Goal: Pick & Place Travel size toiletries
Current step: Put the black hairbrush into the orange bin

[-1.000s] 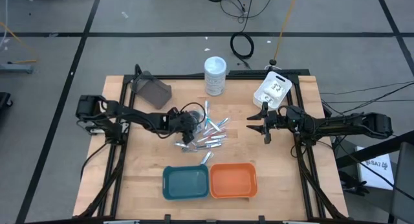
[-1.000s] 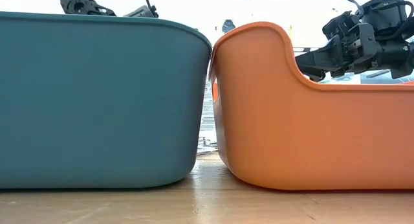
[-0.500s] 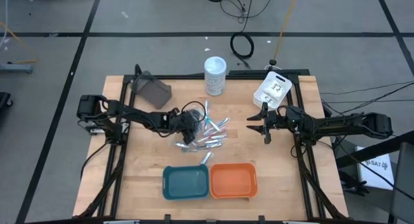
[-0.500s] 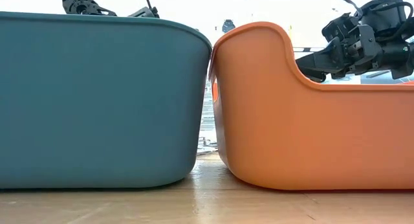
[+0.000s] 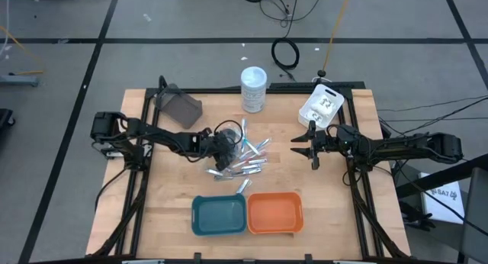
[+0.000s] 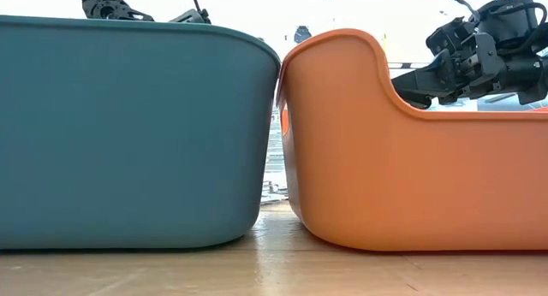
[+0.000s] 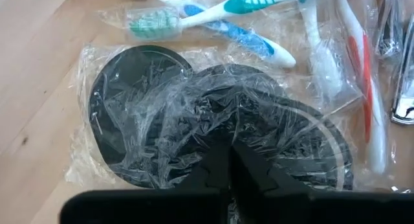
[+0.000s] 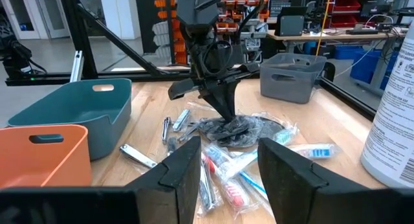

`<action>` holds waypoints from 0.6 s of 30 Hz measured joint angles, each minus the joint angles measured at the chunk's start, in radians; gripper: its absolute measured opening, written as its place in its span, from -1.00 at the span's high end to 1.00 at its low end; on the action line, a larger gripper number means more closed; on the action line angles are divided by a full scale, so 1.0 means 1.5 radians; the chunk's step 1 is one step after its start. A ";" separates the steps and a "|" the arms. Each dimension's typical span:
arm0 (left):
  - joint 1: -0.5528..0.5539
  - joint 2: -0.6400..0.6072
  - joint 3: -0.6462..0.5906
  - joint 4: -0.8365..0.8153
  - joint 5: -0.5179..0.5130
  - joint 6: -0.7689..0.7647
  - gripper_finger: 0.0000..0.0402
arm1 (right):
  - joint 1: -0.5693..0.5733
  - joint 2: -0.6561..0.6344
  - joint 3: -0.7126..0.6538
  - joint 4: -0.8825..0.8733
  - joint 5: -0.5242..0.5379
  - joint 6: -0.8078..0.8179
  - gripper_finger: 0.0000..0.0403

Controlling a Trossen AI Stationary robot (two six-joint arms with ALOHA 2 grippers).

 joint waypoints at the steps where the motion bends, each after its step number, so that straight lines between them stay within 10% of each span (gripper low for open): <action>1: -0.002 0.000 0.000 0.005 -0.001 0.000 0.97 | 0.000 0.000 0.000 0.000 0.000 0.000 0.30; 18: -0.052 -0.162 -0.001 0.061 -0.093 0.127 0.99 | 0.000 0.000 0.000 -0.005 0.000 0.002 0.30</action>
